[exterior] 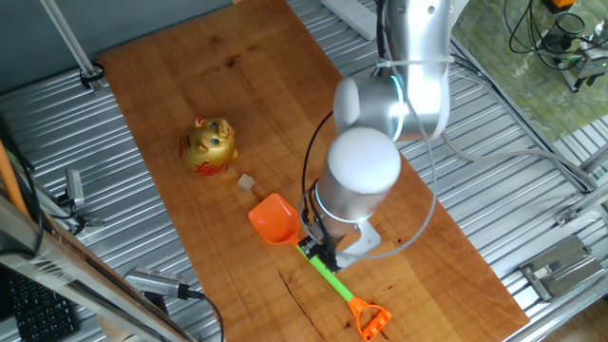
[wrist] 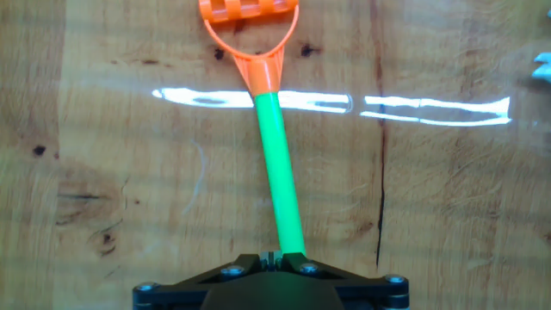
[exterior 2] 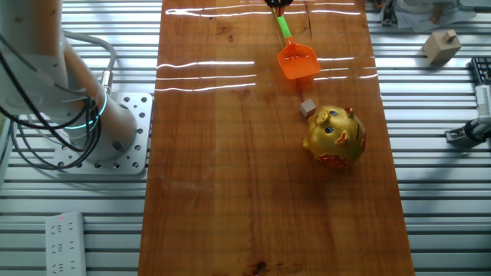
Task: Use a shovel to scoop up an object
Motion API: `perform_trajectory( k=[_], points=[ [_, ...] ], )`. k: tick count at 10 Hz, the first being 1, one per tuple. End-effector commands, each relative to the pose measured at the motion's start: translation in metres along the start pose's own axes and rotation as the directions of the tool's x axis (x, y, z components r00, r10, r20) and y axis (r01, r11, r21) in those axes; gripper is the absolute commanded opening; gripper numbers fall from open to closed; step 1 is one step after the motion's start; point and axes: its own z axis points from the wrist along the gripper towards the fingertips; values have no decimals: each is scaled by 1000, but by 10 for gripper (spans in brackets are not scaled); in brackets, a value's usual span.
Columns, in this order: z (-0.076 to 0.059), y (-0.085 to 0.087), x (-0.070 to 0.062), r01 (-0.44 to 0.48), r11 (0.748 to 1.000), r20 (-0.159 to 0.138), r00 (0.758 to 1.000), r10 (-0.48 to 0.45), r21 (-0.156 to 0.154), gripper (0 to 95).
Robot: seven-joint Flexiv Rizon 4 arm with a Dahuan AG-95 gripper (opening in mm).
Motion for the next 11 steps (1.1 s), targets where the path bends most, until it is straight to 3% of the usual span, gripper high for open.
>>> perform_trajectory(
  k=[1, 4, 8, 11],
  points=[
    [1, -1, 0, 15, 1000, -30, 999, -15, 2, 0],
    [1, -1, 0, 37, 999, -66, 997, -36, 13, 0],
    [13, -2, 0, 60, 998, -109, 992, -59, 4, 0],
    [20, -2, 1, 80, 997, -119, 990, -79, 0, 0]
  ],
)
